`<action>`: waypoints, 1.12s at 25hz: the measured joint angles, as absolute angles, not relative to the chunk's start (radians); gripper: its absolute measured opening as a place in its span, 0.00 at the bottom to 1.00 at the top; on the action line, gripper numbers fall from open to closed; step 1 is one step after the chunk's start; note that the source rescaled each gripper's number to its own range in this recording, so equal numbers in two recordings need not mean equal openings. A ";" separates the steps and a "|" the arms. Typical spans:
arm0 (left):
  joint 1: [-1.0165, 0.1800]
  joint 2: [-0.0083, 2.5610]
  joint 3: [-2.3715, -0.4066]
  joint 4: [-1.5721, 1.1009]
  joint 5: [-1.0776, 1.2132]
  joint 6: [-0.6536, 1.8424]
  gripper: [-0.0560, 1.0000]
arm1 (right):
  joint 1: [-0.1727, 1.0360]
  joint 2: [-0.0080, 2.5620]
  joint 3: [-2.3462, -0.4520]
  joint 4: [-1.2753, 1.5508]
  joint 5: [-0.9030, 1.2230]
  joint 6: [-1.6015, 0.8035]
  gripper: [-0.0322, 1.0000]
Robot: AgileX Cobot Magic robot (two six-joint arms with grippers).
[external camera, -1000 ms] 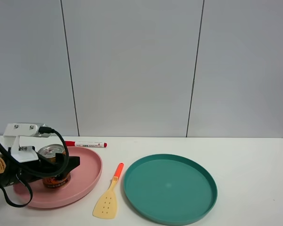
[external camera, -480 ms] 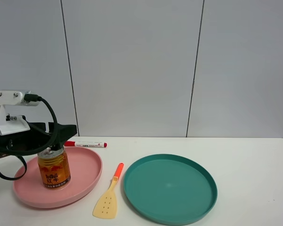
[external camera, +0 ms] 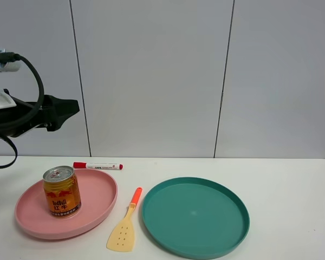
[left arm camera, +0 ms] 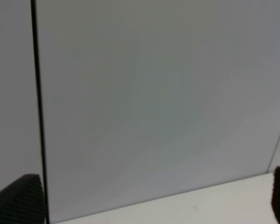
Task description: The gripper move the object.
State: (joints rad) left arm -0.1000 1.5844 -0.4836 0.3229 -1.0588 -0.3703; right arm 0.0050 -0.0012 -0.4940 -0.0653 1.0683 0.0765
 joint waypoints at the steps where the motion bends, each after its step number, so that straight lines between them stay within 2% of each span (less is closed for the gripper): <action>1: -0.100 1.559 -0.491 0.323 -1.015 -0.371 0.98 | 0.005 -0.001 -0.494 -0.065 1.068 0.077 1.00; 15: -0.100 1.279 -0.641 0.375 -0.549 -0.414 0.99 | 0.005 -0.001 -0.494 -0.065 1.068 0.077 1.00; 28: -0.100 1.020 -0.649 0.300 -0.164 -0.414 0.99 | 0.005 -0.001 -0.494 -0.065 1.068 0.077 1.00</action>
State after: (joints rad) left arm -0.1000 1.0201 -0.6488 0.2999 -0.1639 -0.4145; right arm 0.0050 -0.0012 -0.4940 -0.0653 1.0683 0.0765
